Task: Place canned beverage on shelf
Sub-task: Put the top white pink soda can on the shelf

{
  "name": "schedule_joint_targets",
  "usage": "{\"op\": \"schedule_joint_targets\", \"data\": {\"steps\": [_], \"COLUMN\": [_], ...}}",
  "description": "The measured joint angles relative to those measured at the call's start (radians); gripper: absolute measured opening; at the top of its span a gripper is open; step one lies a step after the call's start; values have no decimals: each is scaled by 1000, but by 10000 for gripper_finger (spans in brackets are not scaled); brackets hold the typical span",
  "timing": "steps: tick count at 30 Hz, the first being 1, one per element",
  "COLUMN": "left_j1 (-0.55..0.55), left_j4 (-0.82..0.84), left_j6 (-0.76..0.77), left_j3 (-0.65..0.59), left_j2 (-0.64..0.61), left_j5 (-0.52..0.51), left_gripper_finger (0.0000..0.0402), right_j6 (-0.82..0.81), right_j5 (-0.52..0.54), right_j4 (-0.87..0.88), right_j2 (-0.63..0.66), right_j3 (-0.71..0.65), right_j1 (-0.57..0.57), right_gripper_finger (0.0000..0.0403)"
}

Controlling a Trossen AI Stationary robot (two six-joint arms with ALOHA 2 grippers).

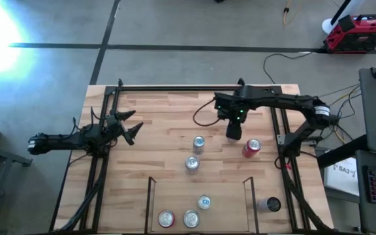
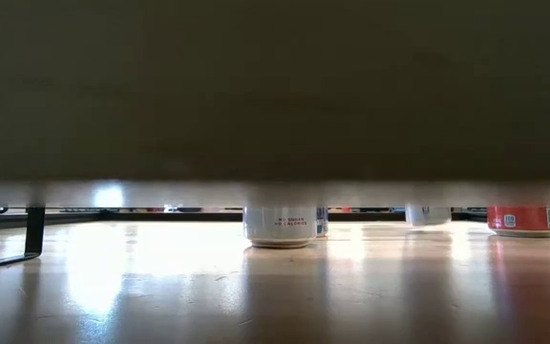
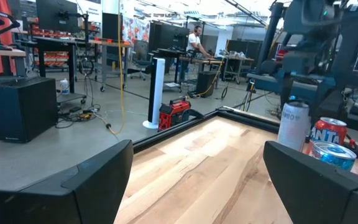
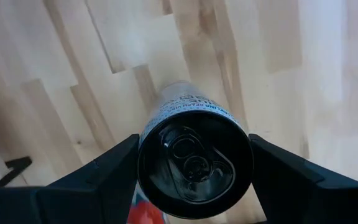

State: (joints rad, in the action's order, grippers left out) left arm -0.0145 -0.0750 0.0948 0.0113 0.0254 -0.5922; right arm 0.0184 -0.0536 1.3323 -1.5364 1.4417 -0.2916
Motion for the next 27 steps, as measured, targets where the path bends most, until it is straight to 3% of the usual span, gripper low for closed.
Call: {"op": "schedule_joint_targets", "data": {"steps": [7, 27], "left_j1": [0, 0], "left_j4": [0, 0], "left_j6": [0, 0], "left_j3": [0, 0], "left_j2": [0, 0], "left_j5": [0, 0], "left_gripper_finger": [346, 346], "right_j6": [-80, -150], "right_j5": [2, 11], "right_j4": [-52, -157], "right_j2": [-57, 7], "right_j3": [15, 8], "right_j1": [-1, 0], "right_gripper_finger": [256, 256]}}
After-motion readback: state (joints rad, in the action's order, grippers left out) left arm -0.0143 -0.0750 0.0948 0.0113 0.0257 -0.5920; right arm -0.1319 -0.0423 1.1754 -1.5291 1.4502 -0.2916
